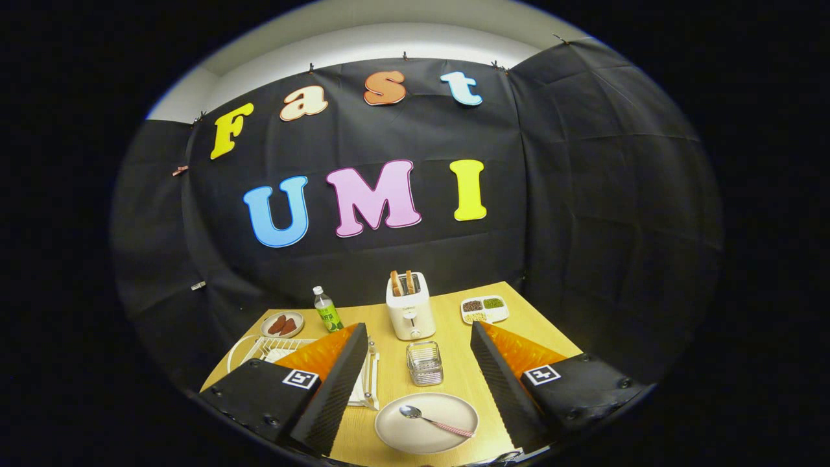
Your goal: Take the plate from the dish rack, then take the spoon from the basket and place it into the plate.
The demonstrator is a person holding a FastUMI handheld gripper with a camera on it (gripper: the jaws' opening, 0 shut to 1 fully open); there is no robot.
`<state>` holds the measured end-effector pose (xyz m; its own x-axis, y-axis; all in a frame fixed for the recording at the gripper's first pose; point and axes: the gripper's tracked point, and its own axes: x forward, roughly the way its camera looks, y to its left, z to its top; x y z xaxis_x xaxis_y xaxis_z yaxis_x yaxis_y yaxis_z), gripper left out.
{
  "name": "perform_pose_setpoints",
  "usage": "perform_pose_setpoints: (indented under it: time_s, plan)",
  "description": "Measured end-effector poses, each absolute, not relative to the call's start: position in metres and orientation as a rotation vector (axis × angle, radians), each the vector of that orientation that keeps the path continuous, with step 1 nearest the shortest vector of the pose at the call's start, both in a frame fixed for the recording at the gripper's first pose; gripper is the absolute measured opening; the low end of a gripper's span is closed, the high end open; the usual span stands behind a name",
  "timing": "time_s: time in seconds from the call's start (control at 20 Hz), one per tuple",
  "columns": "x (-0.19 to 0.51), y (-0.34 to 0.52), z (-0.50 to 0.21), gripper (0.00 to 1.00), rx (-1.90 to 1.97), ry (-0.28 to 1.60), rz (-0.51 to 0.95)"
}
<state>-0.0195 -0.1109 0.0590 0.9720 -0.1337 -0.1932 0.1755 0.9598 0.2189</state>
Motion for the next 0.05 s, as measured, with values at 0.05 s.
perform_pose_setpoints:
  time_s: [0.05]
  plan:
    - [-0.0166, -0.1068, 0.057, 0.98, 0.258, 0.184, -0.142]
